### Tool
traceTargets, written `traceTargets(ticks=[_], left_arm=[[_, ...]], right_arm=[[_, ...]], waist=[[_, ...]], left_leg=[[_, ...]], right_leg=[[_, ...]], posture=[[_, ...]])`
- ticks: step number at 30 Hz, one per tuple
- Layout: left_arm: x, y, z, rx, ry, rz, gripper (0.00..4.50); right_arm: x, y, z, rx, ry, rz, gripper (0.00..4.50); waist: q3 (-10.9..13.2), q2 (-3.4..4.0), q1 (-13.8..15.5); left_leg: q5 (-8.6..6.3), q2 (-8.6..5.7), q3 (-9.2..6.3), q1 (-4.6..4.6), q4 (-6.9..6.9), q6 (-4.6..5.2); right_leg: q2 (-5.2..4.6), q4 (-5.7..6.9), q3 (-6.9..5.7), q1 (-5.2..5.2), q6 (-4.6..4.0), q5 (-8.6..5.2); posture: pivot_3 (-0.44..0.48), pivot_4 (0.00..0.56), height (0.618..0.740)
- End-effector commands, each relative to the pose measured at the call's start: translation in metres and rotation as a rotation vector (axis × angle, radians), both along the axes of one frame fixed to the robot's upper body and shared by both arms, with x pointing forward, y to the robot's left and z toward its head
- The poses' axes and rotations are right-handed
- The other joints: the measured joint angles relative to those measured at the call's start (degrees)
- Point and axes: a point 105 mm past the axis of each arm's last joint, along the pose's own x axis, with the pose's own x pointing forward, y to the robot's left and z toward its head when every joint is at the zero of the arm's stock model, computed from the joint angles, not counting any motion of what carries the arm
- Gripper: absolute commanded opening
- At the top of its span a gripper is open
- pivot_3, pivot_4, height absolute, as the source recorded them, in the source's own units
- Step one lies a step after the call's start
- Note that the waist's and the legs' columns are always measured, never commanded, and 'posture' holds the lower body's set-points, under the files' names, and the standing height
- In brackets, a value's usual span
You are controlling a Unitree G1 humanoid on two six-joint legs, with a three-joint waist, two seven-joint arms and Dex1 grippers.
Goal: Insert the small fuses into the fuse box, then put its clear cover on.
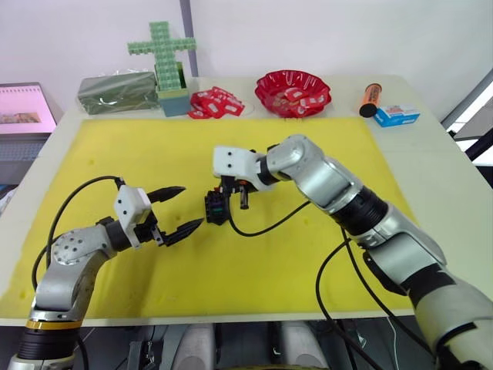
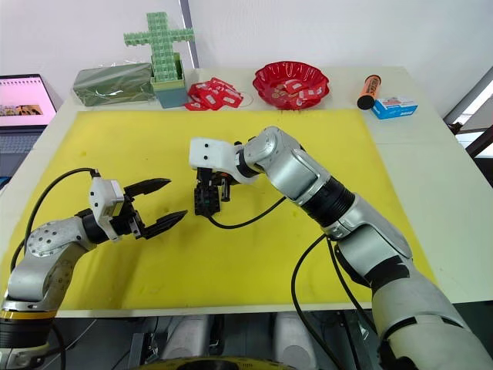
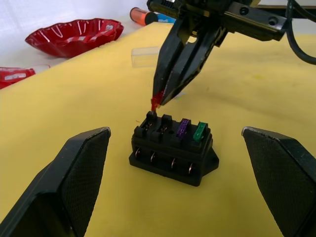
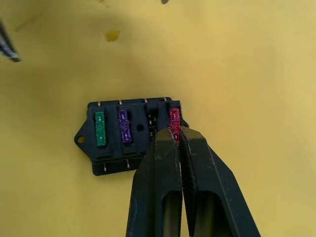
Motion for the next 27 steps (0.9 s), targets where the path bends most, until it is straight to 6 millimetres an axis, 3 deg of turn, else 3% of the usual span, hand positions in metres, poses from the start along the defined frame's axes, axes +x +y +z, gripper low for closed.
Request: traceTargets(ticks=[1, 27], left_arm=[[0.001, 0.001, 0.009, 0.004, -0.047, 0.001, 4.5], [0.002, 0.004, 0.007, 0.032, -0.052, 0.005, 4.5]], right_arm=[[-0.003, 0.007, 0.012, 0.029, -0.035, 0.046, 0.03], [0.001, 0.005, -0.004, -0.02, -0.022, 0.069, 0.03]], waist=[[0.0, 0.0, 0.03], [0.0, 0.0, 0.06]], left_leg=[[0.0, 0.0, 0.0, 0.0, 0.0, 0.0], [0.0, 0.0, 0.0, 0.01, 0.01, 0.0]], right_leg=[[0.0, 0.02, 0.0, 0.0, 0.0, 0.0], [0.0, 0.11, -0.02, -0.03, -0.01, -0.01]], posture=[[0.0, 0.15, 0.74], [0.0, 0.15, 0.74]])
